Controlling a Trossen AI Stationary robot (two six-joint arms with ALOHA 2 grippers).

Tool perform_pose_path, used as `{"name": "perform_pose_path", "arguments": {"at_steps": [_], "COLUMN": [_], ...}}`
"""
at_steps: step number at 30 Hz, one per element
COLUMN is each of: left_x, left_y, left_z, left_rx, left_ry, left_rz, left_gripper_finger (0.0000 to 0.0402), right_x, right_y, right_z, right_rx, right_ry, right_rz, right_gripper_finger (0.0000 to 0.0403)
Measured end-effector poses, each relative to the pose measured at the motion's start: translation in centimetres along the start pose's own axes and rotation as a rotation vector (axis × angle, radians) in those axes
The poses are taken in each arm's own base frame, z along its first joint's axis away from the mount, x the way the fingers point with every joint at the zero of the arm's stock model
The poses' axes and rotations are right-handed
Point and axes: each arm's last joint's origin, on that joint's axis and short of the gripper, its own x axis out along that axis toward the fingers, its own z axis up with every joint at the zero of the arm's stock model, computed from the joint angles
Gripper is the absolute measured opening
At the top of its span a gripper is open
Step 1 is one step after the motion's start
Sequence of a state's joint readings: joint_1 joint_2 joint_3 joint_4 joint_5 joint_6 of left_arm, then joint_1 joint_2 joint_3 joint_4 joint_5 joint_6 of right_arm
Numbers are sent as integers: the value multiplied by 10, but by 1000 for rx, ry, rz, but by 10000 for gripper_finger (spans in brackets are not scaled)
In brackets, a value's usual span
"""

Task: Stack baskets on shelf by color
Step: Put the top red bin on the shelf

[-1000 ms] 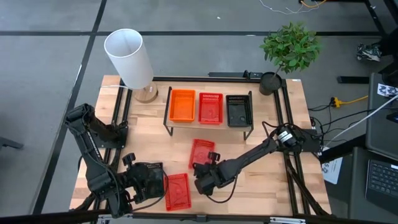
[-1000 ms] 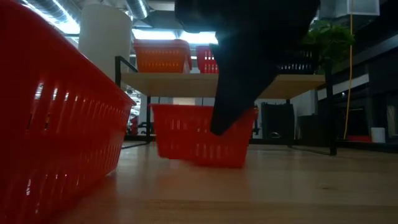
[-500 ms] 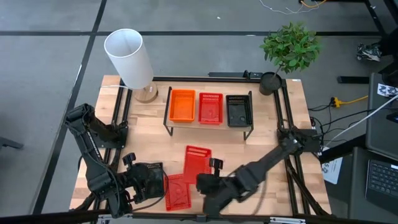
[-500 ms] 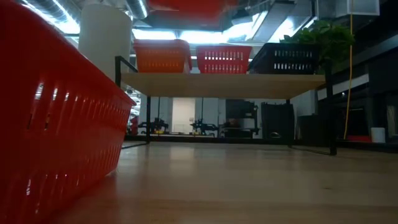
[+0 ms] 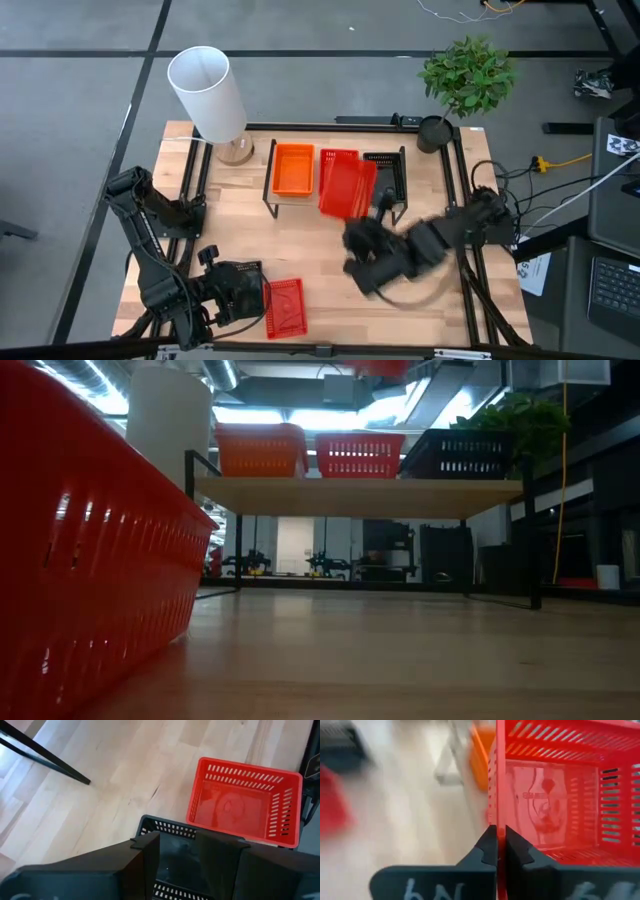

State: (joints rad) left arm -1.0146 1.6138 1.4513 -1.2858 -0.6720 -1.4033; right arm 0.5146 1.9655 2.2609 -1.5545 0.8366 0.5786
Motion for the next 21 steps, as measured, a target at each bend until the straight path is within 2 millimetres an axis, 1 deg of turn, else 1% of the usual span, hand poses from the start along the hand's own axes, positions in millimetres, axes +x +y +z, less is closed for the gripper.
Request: {"name": "perform_pose_path", "arguments": {"at_steps": [2, 6, 8, 9, 11, 18, 21], "left_x": [0, 0, 0, 0, 0, 0, 0], "left_y": [0, 0, 0, 0, 0, 0, 0], "left_z": [0, 1, 1, 1, 1, 1, 1], "left_rx": [0, 0, 0, -1, -1, -3, -3], "left_ry": [-3, -35, -48, -48, -48, -49, -49], "left_rz": [0, 6, 8, 8, 7, 5, 6], "left_gripper_finger": [119, 119, 119, 119, 119, 119, 119], "right_x": [20, 60, 81, 88, 94, 85, 78], "right_y": [-8, -16, -25, -31, -40, -58, -73], "right_z": [1, 1, -2, -3, -3, 14, 20], "right_rx": [-59, -172, -197, -197, -194, -208, -197], "right_ry": [92, 234, 301, 324, 356, 276, 240], "right_rz": [13, 120, 112, 100, 82, 98, 14], "right_gripper_finger": [1, 0, 0, 0, 0, 0, 0]}}
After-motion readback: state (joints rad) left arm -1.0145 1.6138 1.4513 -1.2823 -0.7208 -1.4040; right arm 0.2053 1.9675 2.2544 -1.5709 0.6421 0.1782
